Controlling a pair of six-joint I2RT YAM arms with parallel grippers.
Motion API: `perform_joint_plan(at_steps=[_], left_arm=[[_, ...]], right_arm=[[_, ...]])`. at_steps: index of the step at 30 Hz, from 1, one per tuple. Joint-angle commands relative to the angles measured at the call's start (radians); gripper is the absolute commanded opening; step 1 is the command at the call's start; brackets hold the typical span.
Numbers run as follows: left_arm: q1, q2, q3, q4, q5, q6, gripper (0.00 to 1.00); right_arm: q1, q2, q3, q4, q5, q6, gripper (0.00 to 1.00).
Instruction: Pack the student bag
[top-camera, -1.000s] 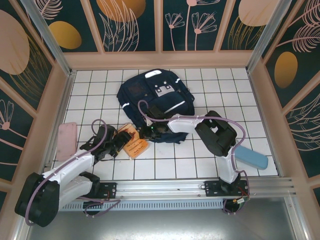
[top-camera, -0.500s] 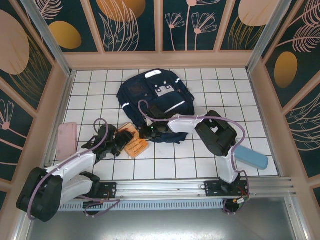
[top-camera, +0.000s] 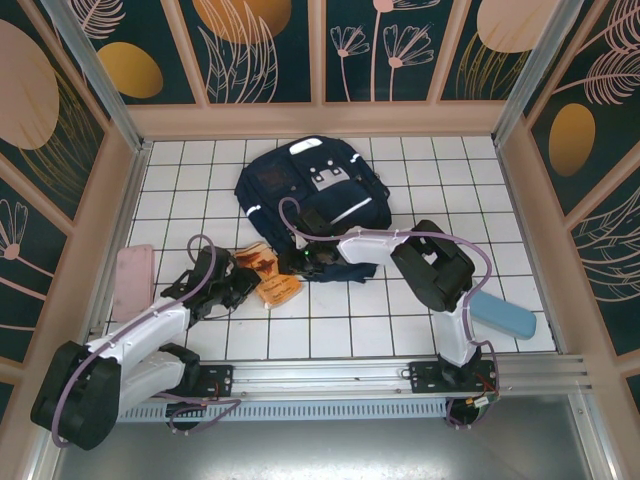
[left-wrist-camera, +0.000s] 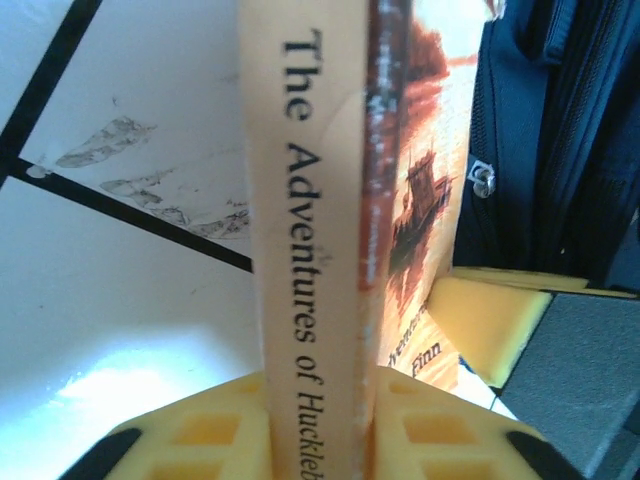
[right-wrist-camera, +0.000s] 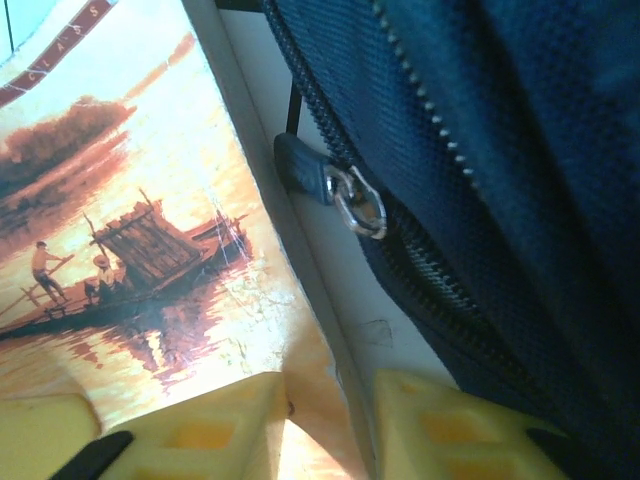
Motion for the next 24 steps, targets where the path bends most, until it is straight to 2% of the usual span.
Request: perform_joint_plan(at_steps=[1, 6, 12, 17, 20, 22, 24], left_arm=[[-0.004, -0.019, 0.066, -0.061, -0.071, 0.034, 0.17], [-0.004, -0.085, 0.163, -0.238, -0.223, 0.076, 0.13], [-0.003, -0.150, 0.292, -0.309, -0.327, 0.132, 0.08], [-0.005, -0.126, 0.390, -0.216, -0.307, 0.174, 0.09], [-0.004, -0.091, 0.423, -0.098, -0.255, 0.173, 0.09], [-0.004, -0.058, 0.413, 0.032, -0.194, 0.133, 0.09], [-0.004, -0.015, 0.393, 0.176, -0.124, 0.080, 0.09]], right_arm=[[-0.002, 0.000, -0.044, -0.095, 0.058, -0.011, 0.37], [0.007, -0.119, -0.059, -0.058, 0.023, -0.031, 0.57], [-0.011, -0.246, -0.061, -0.064, 0.027, -0.024, 0.67], [-0.050, -0.364, -0.125, 0.026, -0.009, 0.020, 0.76], [-0.089, -0.458, -0.195, 0.133, -0.039, 0.066, 0.87], [-0.127, -0.525, -0.287, 0.311, -0.124, 0.163, 0.96], [-0.161, -0.564, -0.359, 0.482, -0.180, 0.277, 0.99]])
